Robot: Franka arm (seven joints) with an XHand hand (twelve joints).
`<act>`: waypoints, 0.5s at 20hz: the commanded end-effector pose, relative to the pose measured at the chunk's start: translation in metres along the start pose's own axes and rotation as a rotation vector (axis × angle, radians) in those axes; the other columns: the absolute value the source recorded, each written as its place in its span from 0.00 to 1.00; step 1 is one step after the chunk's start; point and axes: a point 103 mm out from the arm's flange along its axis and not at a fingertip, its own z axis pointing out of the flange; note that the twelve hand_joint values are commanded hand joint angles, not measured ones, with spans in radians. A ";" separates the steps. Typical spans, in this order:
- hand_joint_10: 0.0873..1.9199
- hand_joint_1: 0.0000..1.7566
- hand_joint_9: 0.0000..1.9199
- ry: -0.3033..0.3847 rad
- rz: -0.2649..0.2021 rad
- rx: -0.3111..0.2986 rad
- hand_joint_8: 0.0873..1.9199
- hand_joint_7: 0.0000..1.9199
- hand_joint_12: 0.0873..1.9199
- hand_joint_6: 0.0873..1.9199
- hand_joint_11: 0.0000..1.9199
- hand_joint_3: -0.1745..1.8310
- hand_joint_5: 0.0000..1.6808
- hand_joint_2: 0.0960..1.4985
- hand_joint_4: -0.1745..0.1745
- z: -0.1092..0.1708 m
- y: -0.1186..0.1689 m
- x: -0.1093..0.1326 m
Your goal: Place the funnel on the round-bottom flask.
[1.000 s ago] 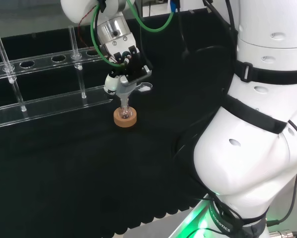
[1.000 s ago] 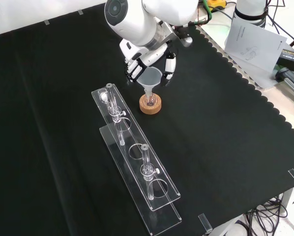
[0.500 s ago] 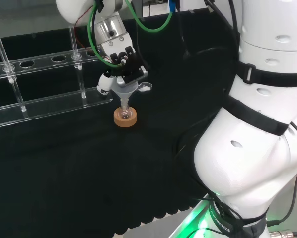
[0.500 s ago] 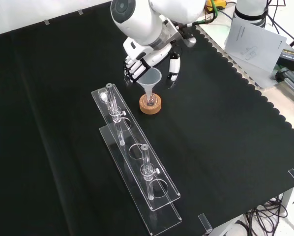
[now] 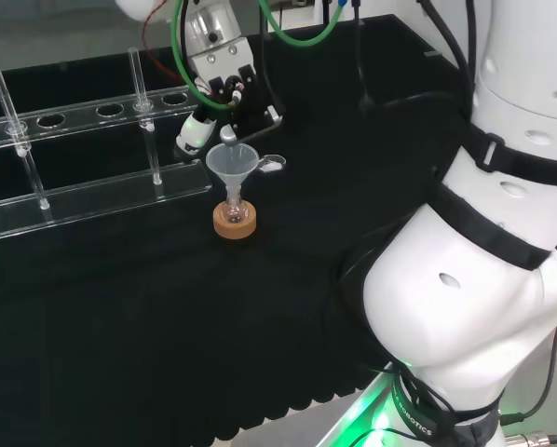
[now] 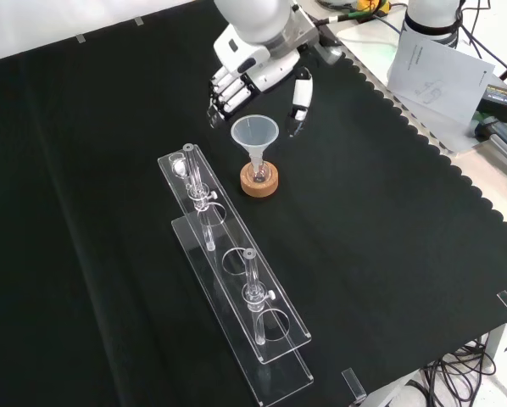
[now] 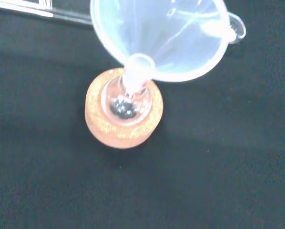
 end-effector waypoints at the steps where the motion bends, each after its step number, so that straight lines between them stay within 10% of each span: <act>1: 0.37 0.32 0.10 0.103 -0.084 -0.104 0.23 0.00 0.75 0.00 0.08 0.19 0.14 0.49 0.37 -0.013 -0.010 -0.031; 10: 0.36 0.35 0.14 0.153 -0.056 -0.125 0.28 0.00 0.75 0.00 0.10 0.20 0.17 0.48 0.36 -0.021 -0.004 -0.091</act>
